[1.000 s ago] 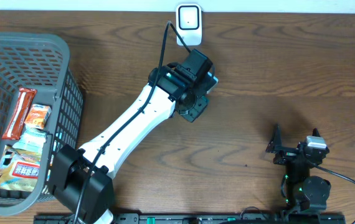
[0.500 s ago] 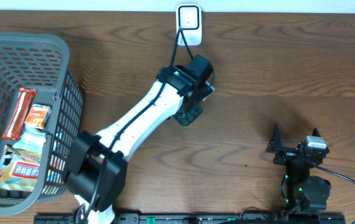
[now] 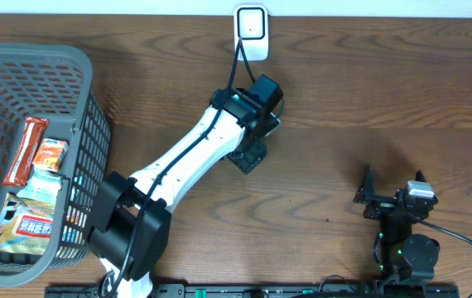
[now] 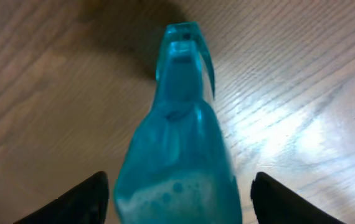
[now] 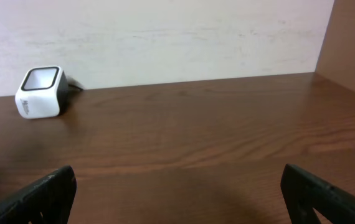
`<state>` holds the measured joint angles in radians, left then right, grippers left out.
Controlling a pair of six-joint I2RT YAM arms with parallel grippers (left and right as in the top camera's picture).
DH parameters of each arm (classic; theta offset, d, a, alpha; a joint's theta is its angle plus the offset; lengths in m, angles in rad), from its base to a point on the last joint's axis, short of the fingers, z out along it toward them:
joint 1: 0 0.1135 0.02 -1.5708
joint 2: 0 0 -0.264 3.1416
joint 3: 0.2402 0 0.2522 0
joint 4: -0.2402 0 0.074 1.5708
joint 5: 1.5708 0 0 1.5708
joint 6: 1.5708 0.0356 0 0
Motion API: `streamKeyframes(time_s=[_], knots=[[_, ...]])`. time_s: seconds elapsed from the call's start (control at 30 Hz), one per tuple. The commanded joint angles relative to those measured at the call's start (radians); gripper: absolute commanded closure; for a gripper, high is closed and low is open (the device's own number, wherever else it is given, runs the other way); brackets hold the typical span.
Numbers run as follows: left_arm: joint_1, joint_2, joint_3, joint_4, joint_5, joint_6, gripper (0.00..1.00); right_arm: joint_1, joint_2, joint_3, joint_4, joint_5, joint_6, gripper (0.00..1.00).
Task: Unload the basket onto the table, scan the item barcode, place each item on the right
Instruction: 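Set the teal bottle down on the table and release it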
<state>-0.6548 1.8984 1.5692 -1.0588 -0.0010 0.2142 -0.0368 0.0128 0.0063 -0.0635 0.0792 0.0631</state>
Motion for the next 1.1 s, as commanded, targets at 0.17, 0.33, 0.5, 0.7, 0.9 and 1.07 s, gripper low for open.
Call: streamKeyframes(time_s=[0.17,0.33,0.5,0.7,0.9,1.07], knots=[[0.003,0.015,0.048,0.060,-0.018,-0.063,0.18,0.005,-0.002,-0.001,-0.003,0.008,-0.012,0.01],[0.003,0.015,0.048,0.077,-0.018,-0.079,0.14,0.005,-0.002,-0.001,-0.003,0.008,-0.013,0.01],[0.003,0.013,0.064,0.080,-0.019,-0.093,0.09,0.005,-0.002,-0.001,-0.003,0.008,-0.013,0.01],[0.003,-0.033,0.204,-0.018,-0.018,-0.216,0.08,0.005,-0.002,-0.001,-0.003,0.008,-0.012,0.01],[0.011,-0.150,0.382,-0.154,-0.020,-0.314,0.02,0.005,-0.002,-0.001,-0.003,0.008,-0.012,0.01],[0.140,-0.341,0.408,-0.189,-0.318,-0.559,0.02,0.005,-0.002,-0.001,-0.003,0.008,-0.012,0.01]])
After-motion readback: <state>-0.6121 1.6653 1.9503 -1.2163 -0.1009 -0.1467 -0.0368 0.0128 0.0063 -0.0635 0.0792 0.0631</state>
